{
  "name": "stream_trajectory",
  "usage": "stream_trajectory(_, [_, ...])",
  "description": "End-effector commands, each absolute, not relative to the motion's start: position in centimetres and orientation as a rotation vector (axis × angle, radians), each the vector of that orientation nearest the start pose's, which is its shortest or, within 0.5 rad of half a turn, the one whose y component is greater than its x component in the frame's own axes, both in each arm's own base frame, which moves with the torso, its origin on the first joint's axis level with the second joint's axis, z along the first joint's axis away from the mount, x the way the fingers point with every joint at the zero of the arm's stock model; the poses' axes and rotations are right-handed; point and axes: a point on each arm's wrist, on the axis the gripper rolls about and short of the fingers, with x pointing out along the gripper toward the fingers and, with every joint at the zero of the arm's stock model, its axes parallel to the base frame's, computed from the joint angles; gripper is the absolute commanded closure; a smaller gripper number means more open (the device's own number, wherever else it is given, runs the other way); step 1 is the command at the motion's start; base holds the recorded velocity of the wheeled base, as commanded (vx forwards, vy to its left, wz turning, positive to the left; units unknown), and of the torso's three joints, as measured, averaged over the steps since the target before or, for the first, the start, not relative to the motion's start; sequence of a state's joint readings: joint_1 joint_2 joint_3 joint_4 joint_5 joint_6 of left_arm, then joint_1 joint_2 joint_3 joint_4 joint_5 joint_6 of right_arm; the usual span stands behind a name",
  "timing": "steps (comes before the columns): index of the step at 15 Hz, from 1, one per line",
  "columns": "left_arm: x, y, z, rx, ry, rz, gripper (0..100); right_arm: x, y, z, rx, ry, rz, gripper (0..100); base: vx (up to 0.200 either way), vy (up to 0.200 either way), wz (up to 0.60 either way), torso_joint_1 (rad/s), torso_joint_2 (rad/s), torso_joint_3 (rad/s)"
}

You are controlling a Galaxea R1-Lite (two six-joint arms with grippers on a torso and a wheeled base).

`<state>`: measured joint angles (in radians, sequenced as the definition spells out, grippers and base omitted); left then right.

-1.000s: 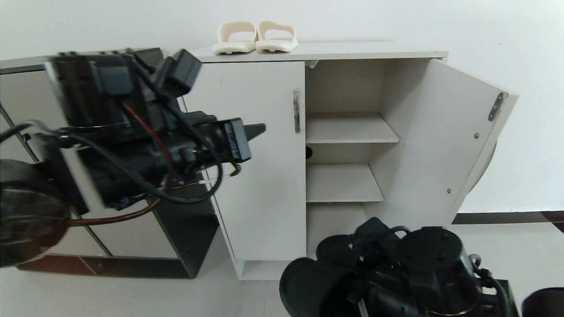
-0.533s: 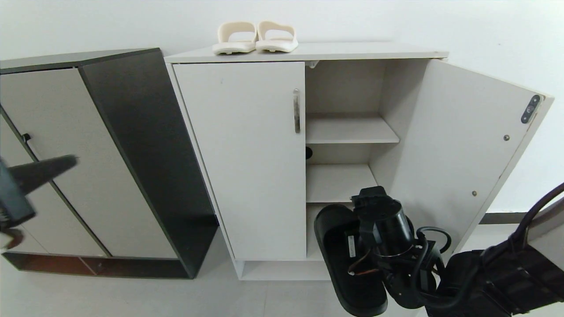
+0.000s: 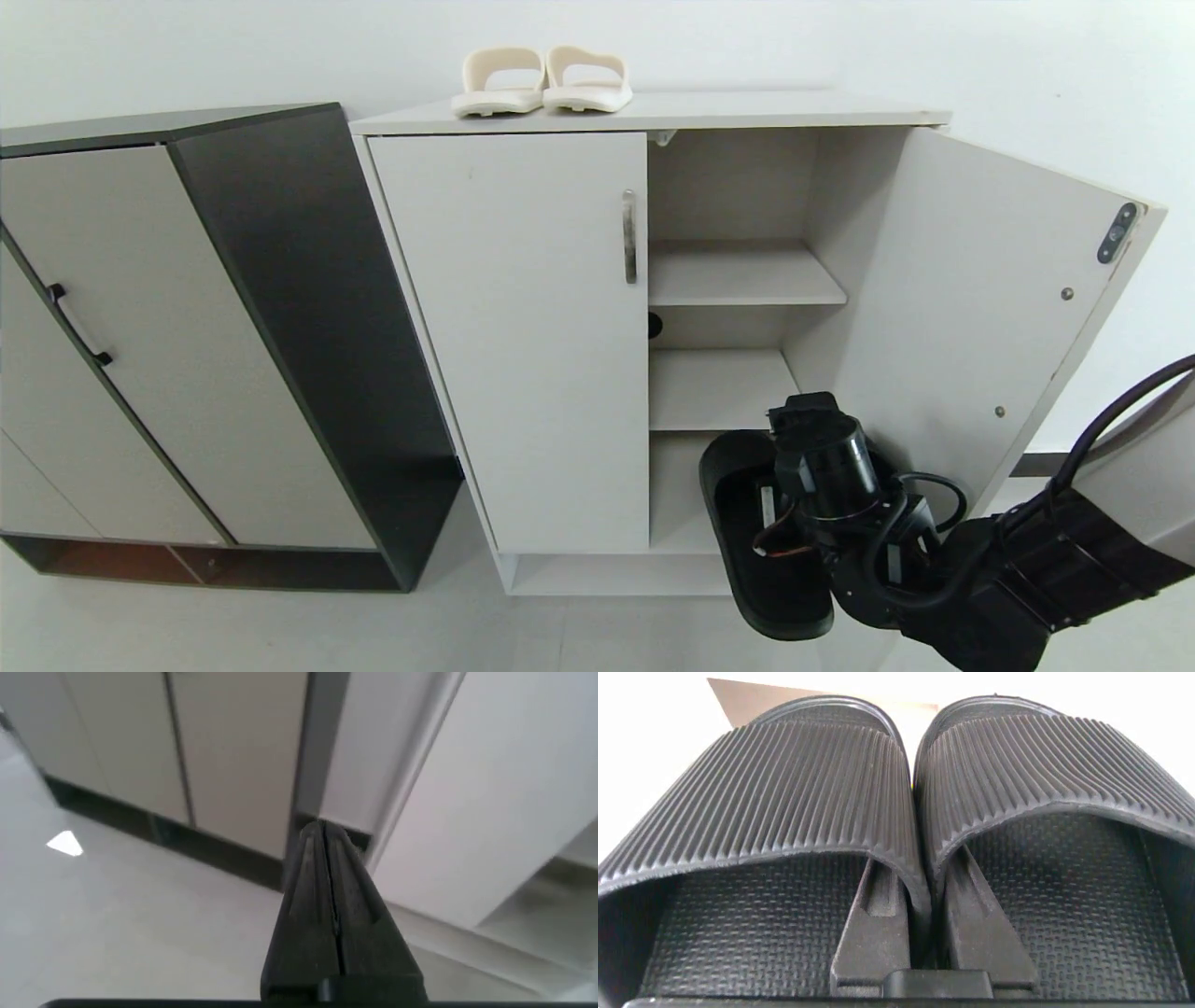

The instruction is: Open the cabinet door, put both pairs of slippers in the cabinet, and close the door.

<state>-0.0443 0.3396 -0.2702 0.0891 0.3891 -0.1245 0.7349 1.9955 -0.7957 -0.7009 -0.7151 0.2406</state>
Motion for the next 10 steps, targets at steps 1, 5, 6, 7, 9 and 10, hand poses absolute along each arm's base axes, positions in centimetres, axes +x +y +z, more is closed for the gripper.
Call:
stream_trajectory(1, [-2.20, 0.66, 8.50, -0.005, 0.103, 0.306, 100, 26.45, 21.91, 8.94, -0.098, 0.376, -0.026, 100, 0.000, 0.000, 0.00, 0.000, 0.00, 0.000])
stream_trajectory(5, [-2.61, 0.28, 8.13, 0.042, 0.013, 0.127, 100, 26.49, 22.09, 8.57, -0.105, 0.382, -0.023, 100, 0.000, 0.000, 0.00, 0.000, 0.00, 0.000])
stream_trajectory(6, [-2.27, -0.11, 7.55, 0.048, 0.000, -0.048, 100, 26.49, 22.09, 8.48, -0.101, 0.378, -0.023, 100, 0.000, 0.000, 0.00, 0.000, 0.00, 0.000])
stream_trajectory(7, [-2.28, -0.17, 7.54, 0.050, 0.001, -0.077, 100, 26.41, 22.02, 8.23, -0.107, 0.384, -0.023, 100, 0.000, 0.000, 0.00, 0.000, 0.00, 0.000])
stream_trajectory(9, [-2.27, -0.14, 7.54, 0.041, 0.002, -0.063, 100, 26.57, 22.16, 8.31, -0.104, 0.374, -0.021, 100, 0.000, 0.000, 0.00, 0.000, 0.00, 0.000])
stream_trajectory(10, [-2.27, -0.14, 7.54, 0.029, 0.002, -0.061, 100, 26.73, 22.30, 8.14, -0.097, 0.366, -0.020, 100, 0.000, 0.000, 0.00, 0.000, 0.00, 0.000])
